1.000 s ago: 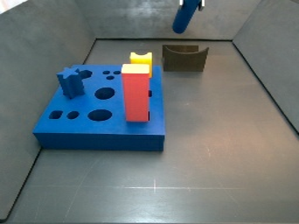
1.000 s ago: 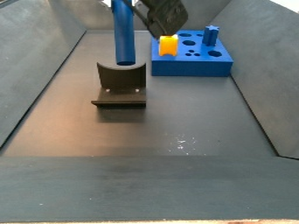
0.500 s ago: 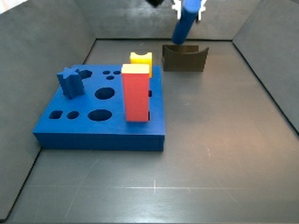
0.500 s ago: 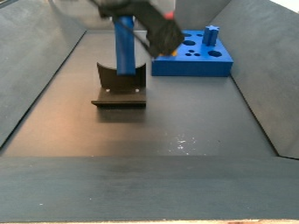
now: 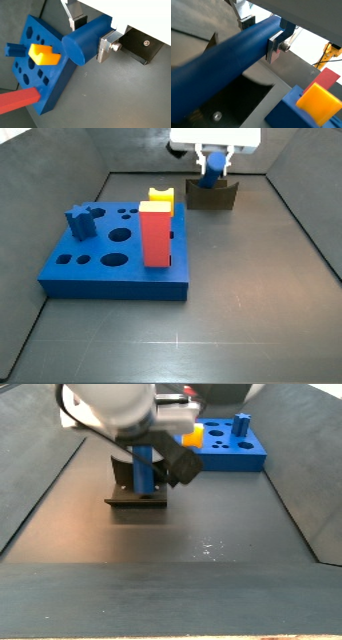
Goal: Pick up the round object. Move up. Place the round object on the fixture. Regrasp the round object. Move to above the board. Insert the round object.
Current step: Place the round object on the fixture, then regrasp the round object.
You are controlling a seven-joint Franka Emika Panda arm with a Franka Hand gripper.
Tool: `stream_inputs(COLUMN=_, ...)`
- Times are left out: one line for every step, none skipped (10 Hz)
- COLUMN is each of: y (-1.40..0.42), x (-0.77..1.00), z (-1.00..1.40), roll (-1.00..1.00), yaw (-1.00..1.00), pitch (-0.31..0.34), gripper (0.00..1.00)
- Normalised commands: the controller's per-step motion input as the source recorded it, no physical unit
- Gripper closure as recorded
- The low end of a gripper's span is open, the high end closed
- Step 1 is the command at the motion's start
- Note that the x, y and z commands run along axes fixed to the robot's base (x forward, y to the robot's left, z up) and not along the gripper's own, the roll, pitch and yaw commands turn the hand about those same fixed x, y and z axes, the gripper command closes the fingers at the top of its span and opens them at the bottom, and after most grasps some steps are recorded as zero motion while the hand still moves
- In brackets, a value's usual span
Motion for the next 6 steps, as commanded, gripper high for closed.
stream_inputs(y=0.03, x=0.06, z=-0.23, roll=-0.06, yaw=-0.03, pitch=-0.045, gripper=1.00)
stream_inputs(y=0.00, x=0.00, z=0.00, roll=0.00, yaw=0.00, pitch=0.000, gripper=0.00)
stream_inputs(y=0.00, x=0.00, z=1.00, roll=-0.04, yaw=0.06, pitch=-0.023, gripper=0.00)
stream_inputs(y=0.00, x=0.00, z=1.00, roll=-0.03, yaw=0.06, pitch=-0.023, gripper=0.00)
stream_inputs(y=0.01, x=-0.02, z=1.00, roll=-0.01, yaw=0.06, pitch=-0.001, gripper=0.00)
stream_inputs(y=0.00, x=-0.02, z=1.00, roll=0.00, yaw=0.06, pitch=0.020, gripper=0.00)
